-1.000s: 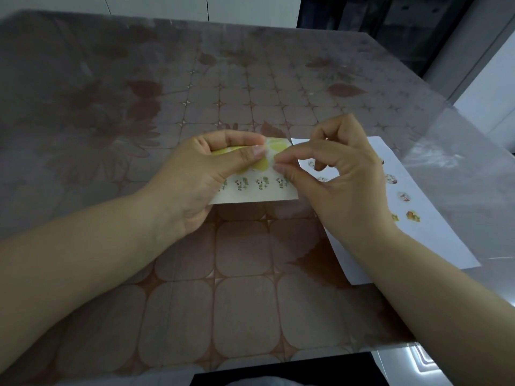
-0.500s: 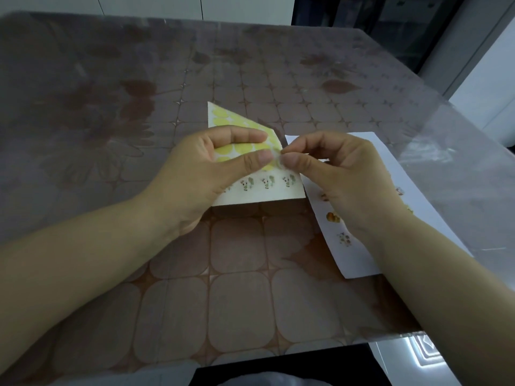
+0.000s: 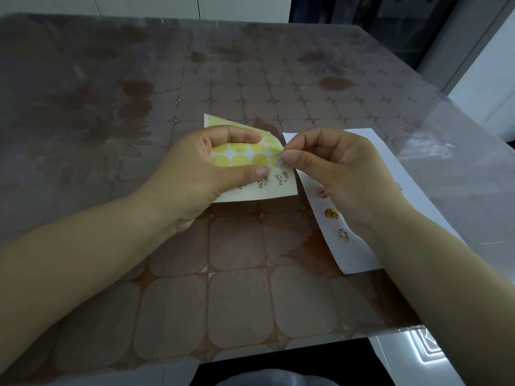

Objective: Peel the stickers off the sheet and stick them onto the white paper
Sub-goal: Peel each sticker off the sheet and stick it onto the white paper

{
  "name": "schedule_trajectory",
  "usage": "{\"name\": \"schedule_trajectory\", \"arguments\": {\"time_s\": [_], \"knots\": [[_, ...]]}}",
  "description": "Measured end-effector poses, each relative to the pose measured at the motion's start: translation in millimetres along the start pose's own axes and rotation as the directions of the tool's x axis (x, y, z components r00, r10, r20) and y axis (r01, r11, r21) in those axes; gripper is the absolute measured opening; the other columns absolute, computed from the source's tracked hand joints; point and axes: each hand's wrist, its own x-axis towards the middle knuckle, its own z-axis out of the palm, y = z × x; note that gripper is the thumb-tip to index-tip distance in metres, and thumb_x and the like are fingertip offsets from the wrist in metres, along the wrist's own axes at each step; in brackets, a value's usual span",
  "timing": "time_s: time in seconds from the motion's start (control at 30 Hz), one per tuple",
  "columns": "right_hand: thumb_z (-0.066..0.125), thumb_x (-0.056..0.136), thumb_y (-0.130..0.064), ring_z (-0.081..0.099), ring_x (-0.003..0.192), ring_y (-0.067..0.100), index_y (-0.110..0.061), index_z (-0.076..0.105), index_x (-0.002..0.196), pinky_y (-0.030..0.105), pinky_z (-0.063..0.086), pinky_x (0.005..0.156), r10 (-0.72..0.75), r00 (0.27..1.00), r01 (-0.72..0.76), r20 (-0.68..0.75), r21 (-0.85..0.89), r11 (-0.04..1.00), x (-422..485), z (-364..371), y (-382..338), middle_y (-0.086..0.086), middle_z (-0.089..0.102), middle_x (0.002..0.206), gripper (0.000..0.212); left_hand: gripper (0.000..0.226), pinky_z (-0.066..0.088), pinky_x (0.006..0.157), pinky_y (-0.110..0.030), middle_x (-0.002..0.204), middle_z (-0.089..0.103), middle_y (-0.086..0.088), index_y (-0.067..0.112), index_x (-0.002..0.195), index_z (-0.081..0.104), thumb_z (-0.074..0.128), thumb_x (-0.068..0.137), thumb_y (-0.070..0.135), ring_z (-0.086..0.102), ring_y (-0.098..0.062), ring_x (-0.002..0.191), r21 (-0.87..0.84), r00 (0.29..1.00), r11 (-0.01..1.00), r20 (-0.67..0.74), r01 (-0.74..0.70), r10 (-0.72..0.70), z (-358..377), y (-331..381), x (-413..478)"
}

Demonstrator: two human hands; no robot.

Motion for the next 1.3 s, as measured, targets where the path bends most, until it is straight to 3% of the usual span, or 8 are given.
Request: {"name": "schedule_trajectory", "arguments": {"time_s": [0.23,0.4,0.57,0.8,0.93,1.1,1.23,1.3], "knots": [[0.068,0.081,-0.012,0.062,0.062,-0.004,-0.016,0.068,0.076,0.006,0.041,0.052,0.028,0.999,-0.028,-0.026,-0.008,1.0,0,0,1,-0.008,0.07,0.068,0.007,0.05,0.058,0.077,-0.028,0.099,0.074,0.0,0.023,0.097,0.07,0.08,0.049,0.019,0.072,-0.015,0.087,0.048,1.0,0.999,0.015,0.02,-0.021,-1,-2,1],[0.07,0.08,-0.019,0.068,0.073,0.009,-0.022,0.069,0.074,0.013,0.047,0.056,0.042,0.999,-0.044,-0.03,-0.062,0.997,1,-3,3,-0.004,0.072,0.075,0.007,0.05,0.057,0.078,-0.028,0.102,0.073,0.0,0.024,0.099,0.07,0.081,0.05,0.02,0.071,-0.015,0.09,0.069,1.0,0.998,0.021,0.01,-0.012,-2,-3,1],[0.074,0.076,-0.017,0.05,0.049,-0.004,-0.021,0.07,0.073,0.006,0.036,0.047,-0.037,0.998,0.044,0.046,-0.169,0.985,-2,-4,0,-0.009,0.062,0.071,0.006,0.053,0.056,0.086,-0.035,0.101,0.073,0.001,0.028,0.099,0.071,0.089,0.049,0.022,0.07,-0.016,0.094,0.136,0.998,0.991,0.061,-0.012,0.003,-3,-4,0],[0.073,0.077,-0.02,0.053,0.073,-0.001,-0.029,0.068,0.073,0.008,0.038,0.071,-0.157,0.963,0.227,0.22,-0.342,0.912,0,-1,5,-0.011,0.066,0.075,0.012,0.056,0.045,0.102,-0.04,0.103,0.071,0.015,0.038,0.098,0.07,0.086,0.045,0.037,0.059,-0.006,0.112,0.239,0.989,0.971,0.145,-0.026,-0.009,-2,-3,-1],[0.072,0.077,-0.02,0.049,0.066,-0.006,-0.03,0.067,0.071,0.004,0.035,0.065,-0.159,0.96,0.234,0.231,-0.347,0.908,0,1,3,-0.02,0.06,0.067,0.013,0.047,0.05,0.094,-0.032,0.096,0.072,0.014,0.035,0.095,0.07,0.085,0.051,0.025,0.066,-0.004,0.097,0.264,0.982,0.963,0.19,-0.049,-0.002,0,-4,-2],[0.073,0.076,-0.026,0.047,0.051,-0.003,-0.027,0.068,0.072,0.006,0.034,0.05,-0.149,0.988,0.151,0.027,-0.269,0.951,0,-16,-12,-0.025,0.059,0.061,0.007,0.041,0.051,0.066,-0.012,0.09,0.072,0.018,0.032,0.092,0.071,0.085,0.062,0.007,0.068,0.0,0.082,0.197,0.988,0.98,0.153,-0.027,-0.003,-1,-6,0],[0.075,0.06,-0.039,0.066,0.078,0.025,-0.028,0.071,0.075,0.037,0.053,0.079,-0.005,0.995,0.044,0.097,-0.403,0.914,-5,-60,-37,-0.005,0.072,0.078,0.019,0.036,0.053,0.068,-0.014,0.1,0.072,0.014,0.027,0.097,0.072,0.076,0.071,0.002,0.069,-0.002,0.09,0.126,0.994,0.992,0.11,-0.008,-0.006,-3,-7,1],[0.072,0.054,-0.041,0.068,0.084,0.018,-0.028,0.071,0.075,0.033,0.05,0.087,0.138,0.981,-0.054,0.135,-0.491,0.87,-11,-85,-41,-0.005,0.073,0.079,0.025,0.035,0.054,0.069,-0.015,0.1,0.073,0.011,0.027,0.096,0.072,0.073,0.073,0.001,0.07,-0.005,0.087,0.095,0.995,0.996,0.1,0.0,-0.009,-4,-7,3]]}}
